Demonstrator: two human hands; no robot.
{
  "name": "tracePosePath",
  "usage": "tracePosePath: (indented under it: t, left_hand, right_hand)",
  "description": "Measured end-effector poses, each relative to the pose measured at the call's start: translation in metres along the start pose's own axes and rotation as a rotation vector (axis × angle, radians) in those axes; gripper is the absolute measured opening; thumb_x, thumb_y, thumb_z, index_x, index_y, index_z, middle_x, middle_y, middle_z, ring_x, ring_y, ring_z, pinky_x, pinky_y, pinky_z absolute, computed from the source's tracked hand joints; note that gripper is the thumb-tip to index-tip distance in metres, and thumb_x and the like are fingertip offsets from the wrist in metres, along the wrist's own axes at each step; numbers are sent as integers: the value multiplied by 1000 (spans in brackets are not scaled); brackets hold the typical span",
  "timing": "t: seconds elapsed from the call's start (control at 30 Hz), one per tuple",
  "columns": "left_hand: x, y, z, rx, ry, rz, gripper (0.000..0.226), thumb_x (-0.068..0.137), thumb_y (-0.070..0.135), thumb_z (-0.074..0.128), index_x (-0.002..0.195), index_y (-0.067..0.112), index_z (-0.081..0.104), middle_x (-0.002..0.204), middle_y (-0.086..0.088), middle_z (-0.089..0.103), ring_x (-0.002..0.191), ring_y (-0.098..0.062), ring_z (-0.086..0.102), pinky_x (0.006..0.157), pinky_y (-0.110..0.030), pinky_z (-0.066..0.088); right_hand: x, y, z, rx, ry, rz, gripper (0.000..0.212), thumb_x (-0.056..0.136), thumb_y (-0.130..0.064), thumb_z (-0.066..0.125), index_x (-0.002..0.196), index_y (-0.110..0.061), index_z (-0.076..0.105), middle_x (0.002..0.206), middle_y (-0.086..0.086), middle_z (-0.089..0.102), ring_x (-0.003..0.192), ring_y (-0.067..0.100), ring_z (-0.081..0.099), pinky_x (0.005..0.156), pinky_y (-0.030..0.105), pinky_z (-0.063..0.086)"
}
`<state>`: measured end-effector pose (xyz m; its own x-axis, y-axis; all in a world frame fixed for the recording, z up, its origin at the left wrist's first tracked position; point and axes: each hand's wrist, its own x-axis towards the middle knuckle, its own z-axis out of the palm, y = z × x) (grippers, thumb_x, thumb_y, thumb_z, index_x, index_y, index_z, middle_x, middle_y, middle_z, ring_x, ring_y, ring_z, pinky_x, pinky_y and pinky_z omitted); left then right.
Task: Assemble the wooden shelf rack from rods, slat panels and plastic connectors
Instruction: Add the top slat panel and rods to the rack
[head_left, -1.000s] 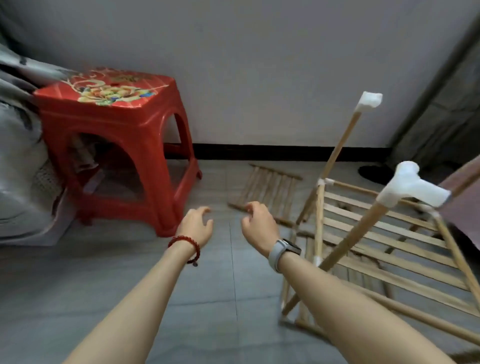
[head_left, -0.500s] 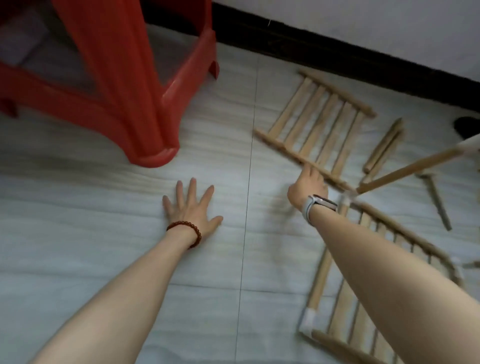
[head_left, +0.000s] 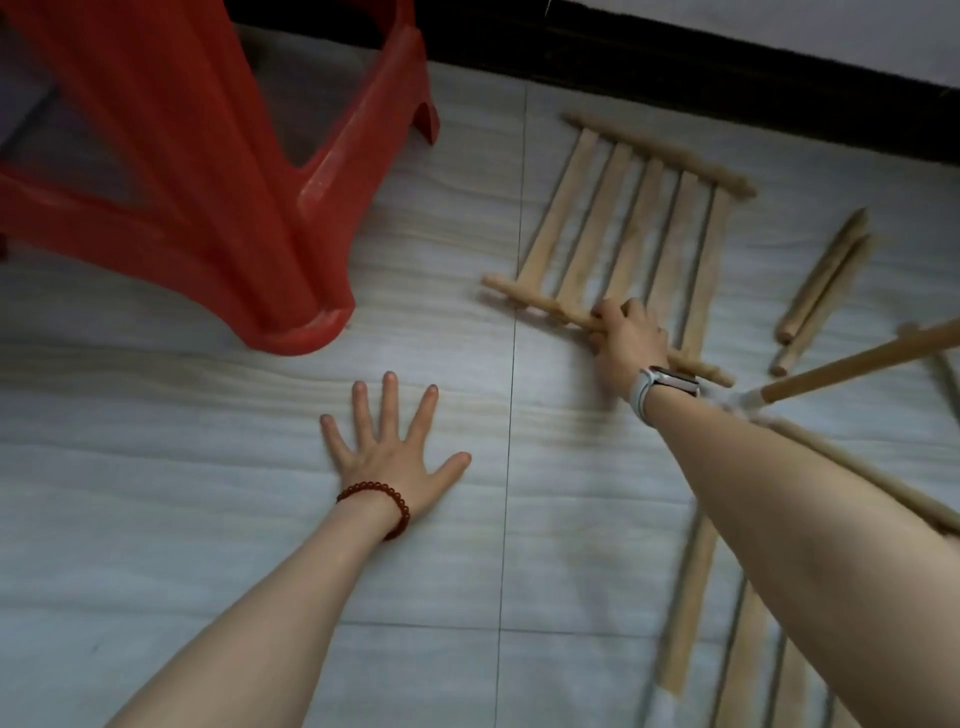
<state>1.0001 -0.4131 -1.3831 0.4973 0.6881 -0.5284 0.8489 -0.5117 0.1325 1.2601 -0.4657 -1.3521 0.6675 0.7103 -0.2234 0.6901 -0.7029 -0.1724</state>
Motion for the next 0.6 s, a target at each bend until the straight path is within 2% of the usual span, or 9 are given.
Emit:
tracePosePath:
  t: [0.13,0.23,0.33,0.4,0.47,0.6]
  left_hand:
    - [3,-3,-12,15,-98,14,86,80,73,35,139,47,-21,147,1,-38,135,-31,-33,106,-61,-12]
    - [2,-3,-34,-51,-176,18,80,85,58,45,145,43,-5,154,1,-24,141,-29,-22,112,-55,-2]
    - [-1,-5,-59,-320,-65,3,60,92,38,47,146,24,24,156,-6,11,143,-27,9,114,-42,18]
    - [-12,-6,-79,-486,23,33,51,93,29,48,141,16,36,150,-9,27,137,-26,26,111,-33,24]
    - [-28,-7,-96,-530,62,81,44,94,25,47,137,14,42,145,-10,34,132,-24,36,107,-27,26]
    - [-75,-5,-143,-618,169,145,39,94,19,49,132,10,48,139,-11,45,127,-25,44,104,-29,33]
  right_hand:
    - [1,-25,-25,92,145,-26,26,95,-14,45,121,-12,50,121,15,42,112,31,37,89,35,23]
    - [-9,-44,-49,191,193,8,26,94,-13,45,120,-14,50,121,12,41,112,31,39,94,36,23]
    - [-27,-71,-67,373,275,61,25,94,-12,46,117,-18,52,119,10,43,111,28,42,96,36,23]
    - [-43,-89,-84,477,315,85,26,94,-13,45,118,-18,52,119,9,43,112,28,44,97,35,22]
    - [-60,-102,-104,560,327,107,26,95,-13,45,121,-17,51,121,9,43,113,28,45,99,35,22]
    - [-117,-125,-154,721,342,130,25,96,-15,45,121,-17,50,120,8,44,112,27,46,102,35,26]
